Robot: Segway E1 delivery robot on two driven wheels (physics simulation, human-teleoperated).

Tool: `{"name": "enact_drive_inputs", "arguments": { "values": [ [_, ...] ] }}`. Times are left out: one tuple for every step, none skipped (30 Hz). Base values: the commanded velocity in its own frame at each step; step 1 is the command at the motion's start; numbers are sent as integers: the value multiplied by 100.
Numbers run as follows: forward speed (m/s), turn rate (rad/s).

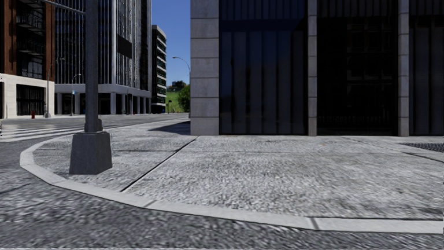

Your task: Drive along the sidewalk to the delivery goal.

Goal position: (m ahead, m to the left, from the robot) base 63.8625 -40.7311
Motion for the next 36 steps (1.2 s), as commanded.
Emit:
{"name": "enact_drive_inputs", "arguments": {
  "values": [
    [200, 30],
    [200, 30],
    [200, 30],
    [200, 30],
    [200, 30],
    [200, 30],
    [200, 30],
    [200, 30],
    [200, 30],
    [200, 30],
    [200, 30],
    [200, 30],
    [200, 30],
    [200, 30],
    [200, 30],
    [200, 30],
    [200, 30],
    [200, 30],
    [200, 30],
    [200, 30],
    [200, 30],
    [200, 30],
    [200, 30],
    [200, 30],
    [200, 30],
    [200, 30],
    [200, 30],
    [200, 30],
    [200, 30],
    [200, 30],
    [200, 30],
    [200, 30],
    [200, 30],
    [200, 30],
    [200, 30],
    [200, 30]
  ]
}}
